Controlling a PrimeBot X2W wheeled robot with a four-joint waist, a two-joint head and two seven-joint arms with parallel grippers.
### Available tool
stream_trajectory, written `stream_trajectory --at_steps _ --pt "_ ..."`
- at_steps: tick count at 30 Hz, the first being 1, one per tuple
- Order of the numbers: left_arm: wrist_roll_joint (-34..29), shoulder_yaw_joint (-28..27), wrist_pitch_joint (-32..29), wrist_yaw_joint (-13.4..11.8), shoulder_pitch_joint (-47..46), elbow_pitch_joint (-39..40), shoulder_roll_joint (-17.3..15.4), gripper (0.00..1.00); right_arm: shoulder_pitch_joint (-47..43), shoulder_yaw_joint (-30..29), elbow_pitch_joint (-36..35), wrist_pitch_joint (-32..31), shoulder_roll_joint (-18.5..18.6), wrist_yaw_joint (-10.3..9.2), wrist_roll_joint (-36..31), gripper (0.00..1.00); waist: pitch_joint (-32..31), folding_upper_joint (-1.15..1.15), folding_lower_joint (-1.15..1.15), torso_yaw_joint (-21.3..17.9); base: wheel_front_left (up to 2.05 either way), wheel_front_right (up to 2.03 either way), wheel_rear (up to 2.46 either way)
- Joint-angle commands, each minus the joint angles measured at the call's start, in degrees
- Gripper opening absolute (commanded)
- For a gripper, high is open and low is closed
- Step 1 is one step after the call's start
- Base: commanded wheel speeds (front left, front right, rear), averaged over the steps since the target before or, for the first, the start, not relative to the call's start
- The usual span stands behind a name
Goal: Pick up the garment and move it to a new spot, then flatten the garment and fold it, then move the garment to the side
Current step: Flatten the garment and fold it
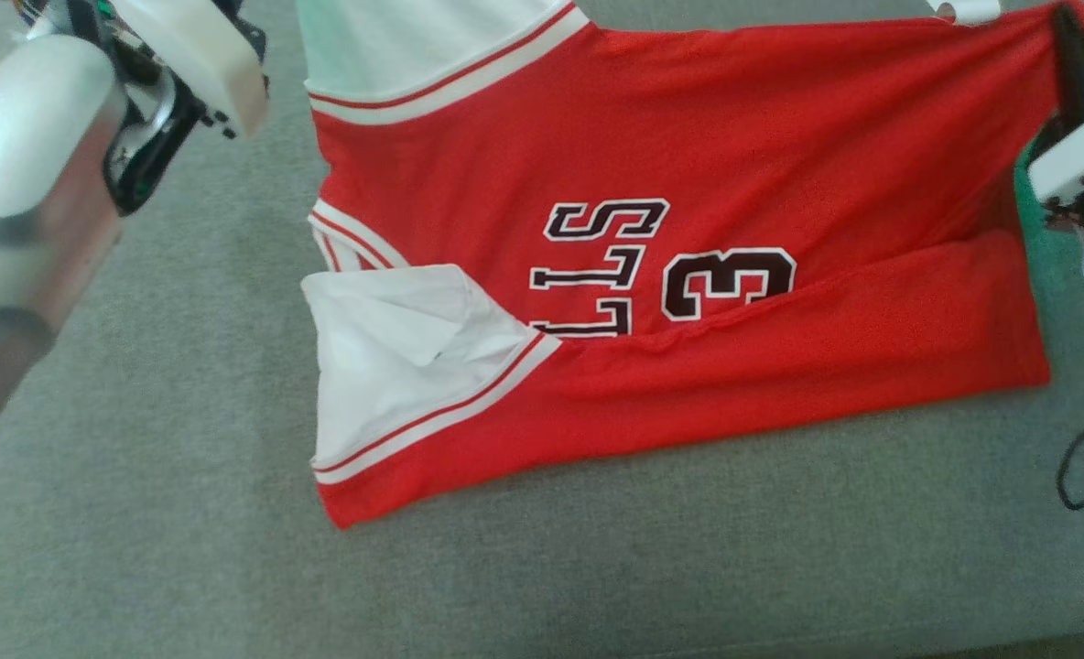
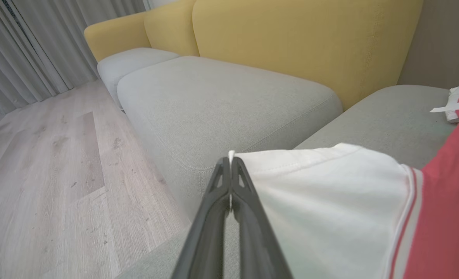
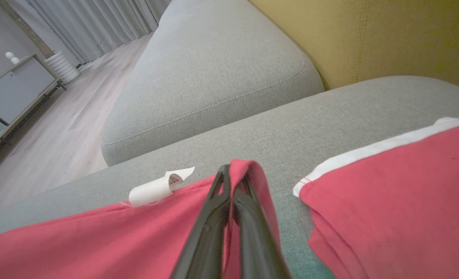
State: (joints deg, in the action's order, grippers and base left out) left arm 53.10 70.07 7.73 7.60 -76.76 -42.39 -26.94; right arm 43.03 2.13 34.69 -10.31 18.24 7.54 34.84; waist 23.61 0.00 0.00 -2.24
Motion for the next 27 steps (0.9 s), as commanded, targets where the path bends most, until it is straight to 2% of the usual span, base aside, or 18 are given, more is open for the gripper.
stream_trajectory --at_steps 1,6,10,13,20,27 --pt "0.6 -2.4 1.3 -0.1 -2.2 0.8 -1.9 0.0 -0.7 0.7 -2.4 0.7 1.6 -0.05 0.8 0.0 -1.1 0.0 0.0 1.0 0.0 0.0 0.0" --pt "1.0 -1.6 4.0 -0.2 2.3 3.9 -3.1 0.0 -6.0 0.8 -4.0 1.2 4.1 -0.05 2.9 0.0 -3.5 0.0 0.0 3.3 0.0 0.0 0.0" --pt "1.3 -1.5 5.2 -1.4 6.4 6.9 -4.2 0.0 -10.0 0.7 -5.4 1.3 5.5 -0.05 3.7 0.0 -5.1 0.0 0.0 4.6 0.0 0.0 0.0" --pt "1.6 -1.4 6.0 -3.7 11.1 11.1 -6.0 0.0 -14.0 0.1 -7.0 1.6 6.6 -0.05 3.2 0.0 -6.3 0.0 0.0 5.7 0.0 0.0 0.0" --pt "2.4 -1.1 6.7 -10.1 22.0 23.1 -11.6 0.0 -22.5 -2.3 -12.1 1.1 6.6 -0.05 2.1 0.0 -7.9 0.0 0.0 7.5 0.0 0.0 0.0" --pt "2.2 0.1 6.9 -16.4 30.7 34.4 -13.9 0.0 -29.2 -5.5 -15.7 0.0 5.6 -0.05 0.2 0.0 -8.3 0.0 0.0 8.3 0.0 0.0 0.0"
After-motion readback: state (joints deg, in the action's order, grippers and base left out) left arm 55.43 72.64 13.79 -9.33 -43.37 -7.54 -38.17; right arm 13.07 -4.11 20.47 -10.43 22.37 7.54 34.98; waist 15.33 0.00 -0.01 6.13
